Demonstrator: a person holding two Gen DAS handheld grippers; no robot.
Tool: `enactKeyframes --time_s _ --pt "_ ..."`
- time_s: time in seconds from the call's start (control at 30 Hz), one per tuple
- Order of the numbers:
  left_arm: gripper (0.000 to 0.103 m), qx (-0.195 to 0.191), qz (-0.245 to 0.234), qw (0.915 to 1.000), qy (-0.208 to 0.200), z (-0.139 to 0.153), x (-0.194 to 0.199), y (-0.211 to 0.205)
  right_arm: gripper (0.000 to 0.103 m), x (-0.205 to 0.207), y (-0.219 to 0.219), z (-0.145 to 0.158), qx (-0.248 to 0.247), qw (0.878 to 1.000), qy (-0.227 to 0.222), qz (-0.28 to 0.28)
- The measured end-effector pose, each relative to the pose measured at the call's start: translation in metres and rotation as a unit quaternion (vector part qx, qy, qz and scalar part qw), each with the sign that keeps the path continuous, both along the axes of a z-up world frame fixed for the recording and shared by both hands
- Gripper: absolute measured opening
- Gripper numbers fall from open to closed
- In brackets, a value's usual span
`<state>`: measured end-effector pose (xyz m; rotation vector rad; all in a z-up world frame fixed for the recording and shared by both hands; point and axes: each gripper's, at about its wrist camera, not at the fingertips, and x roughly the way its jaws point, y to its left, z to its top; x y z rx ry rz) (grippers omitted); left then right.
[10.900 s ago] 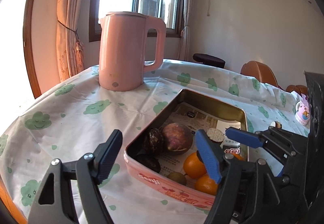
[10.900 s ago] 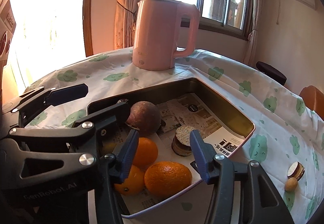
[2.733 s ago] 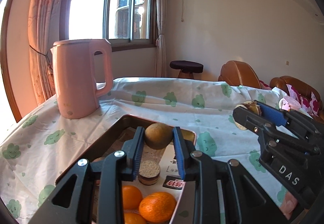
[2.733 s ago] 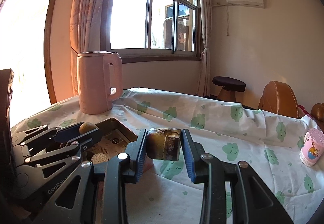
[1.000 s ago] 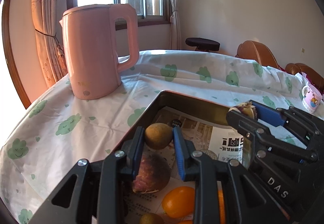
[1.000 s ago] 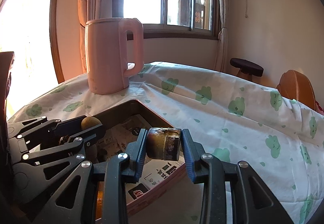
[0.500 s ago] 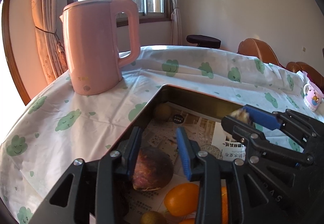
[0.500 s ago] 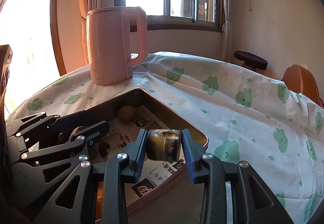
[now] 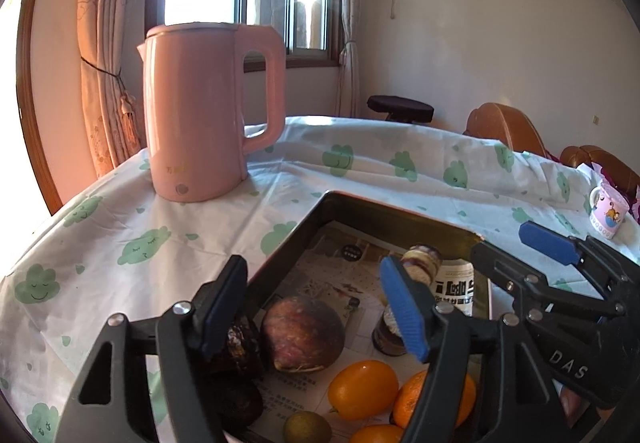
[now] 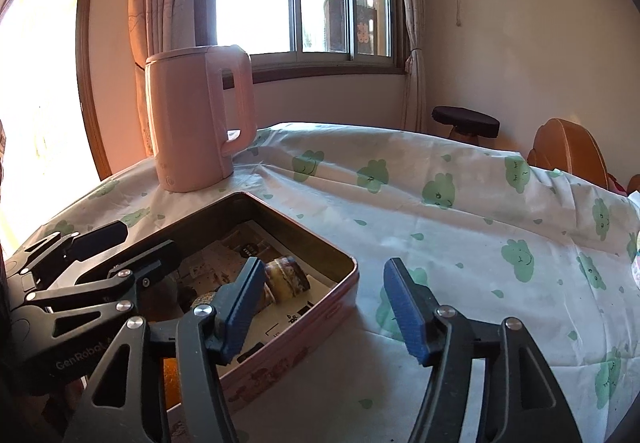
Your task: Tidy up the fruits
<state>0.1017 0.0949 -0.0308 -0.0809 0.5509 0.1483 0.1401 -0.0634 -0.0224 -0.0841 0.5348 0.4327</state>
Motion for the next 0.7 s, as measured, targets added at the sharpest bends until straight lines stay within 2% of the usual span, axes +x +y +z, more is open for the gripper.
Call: enactKeyframes --time_s 0.07,0.3,0.7 --pt "0.075 -0.001 0.002 0.9999 -0.011 0.002 -0.004 0.001 0.067 -0.003 -0.005 0.002 0.006 1.000 -0.008 -0.011" --pt "0.075 -0.002 0.002 0.9996 -0.029 0.006 -0.010 0.001 0.070 -0.006 -0.008 0.004 0.012 1.000 -0.016 -0.018" --pt "0.077 -0.005 0.007 0.9993 -0.037 0.006 -0.013 0.003 0.075 -0.007 -0.010 0.004 0.013 0.999 -0.018 -0.025"
